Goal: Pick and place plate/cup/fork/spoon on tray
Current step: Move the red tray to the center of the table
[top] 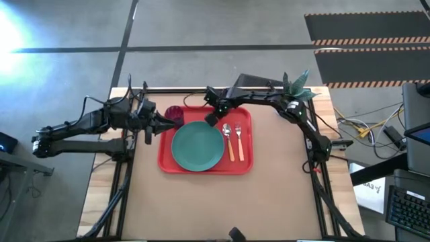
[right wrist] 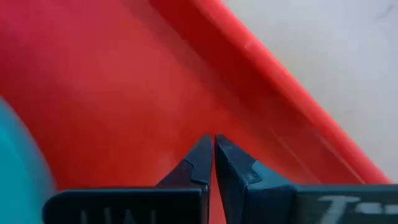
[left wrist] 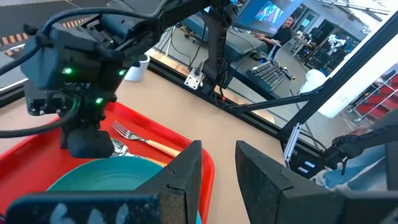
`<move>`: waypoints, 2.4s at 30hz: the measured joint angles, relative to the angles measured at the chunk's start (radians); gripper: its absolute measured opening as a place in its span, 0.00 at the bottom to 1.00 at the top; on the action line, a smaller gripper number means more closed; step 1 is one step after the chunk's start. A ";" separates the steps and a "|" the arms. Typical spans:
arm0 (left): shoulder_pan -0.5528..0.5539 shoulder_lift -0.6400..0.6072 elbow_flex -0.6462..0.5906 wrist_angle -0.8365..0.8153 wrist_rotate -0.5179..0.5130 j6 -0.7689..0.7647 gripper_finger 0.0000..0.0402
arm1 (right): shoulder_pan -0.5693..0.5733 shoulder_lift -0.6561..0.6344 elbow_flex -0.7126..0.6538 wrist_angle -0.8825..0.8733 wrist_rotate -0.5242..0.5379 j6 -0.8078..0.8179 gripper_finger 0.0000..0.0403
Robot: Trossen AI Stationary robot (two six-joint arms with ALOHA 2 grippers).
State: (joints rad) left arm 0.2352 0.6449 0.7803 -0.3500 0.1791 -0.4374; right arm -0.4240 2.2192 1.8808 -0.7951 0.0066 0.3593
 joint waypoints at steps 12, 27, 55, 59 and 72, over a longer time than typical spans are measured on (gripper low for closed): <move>0.000 0.000 0.001 0.001 0.000 0.000 0.20 | 0.027 -0.027 -0.006 0.007 0.076 -0.016 0.02; 0.000 0.000 0.004 0.029 0.000 0.030 0.20 | -0.060 -0.066 0.163 0.122 -0.108 -0.020 0.02; 0.000 0.001 0.004 0.027 0.000 0.032 0.20 | -0.125 -0.058 0.161 0.186 -0.205 -0.014 0.02; 0.000 0.001 0.004 0.027 0.000 0.032 0.20 | -0.125 -0.058 0.161 0.187 -0.225 -0.012 0.02; 0.000 0.002 0.004 0.027 0.001 0.031 0.20 | -0.123 -0.058 0.161 0.202 -0.227 0.041 0.02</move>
State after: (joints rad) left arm 0.2356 0.6467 0.7841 -0.3234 0.1798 -0.4068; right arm -0.5465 2.1612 2.0415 -0.5926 -0.2199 0.4005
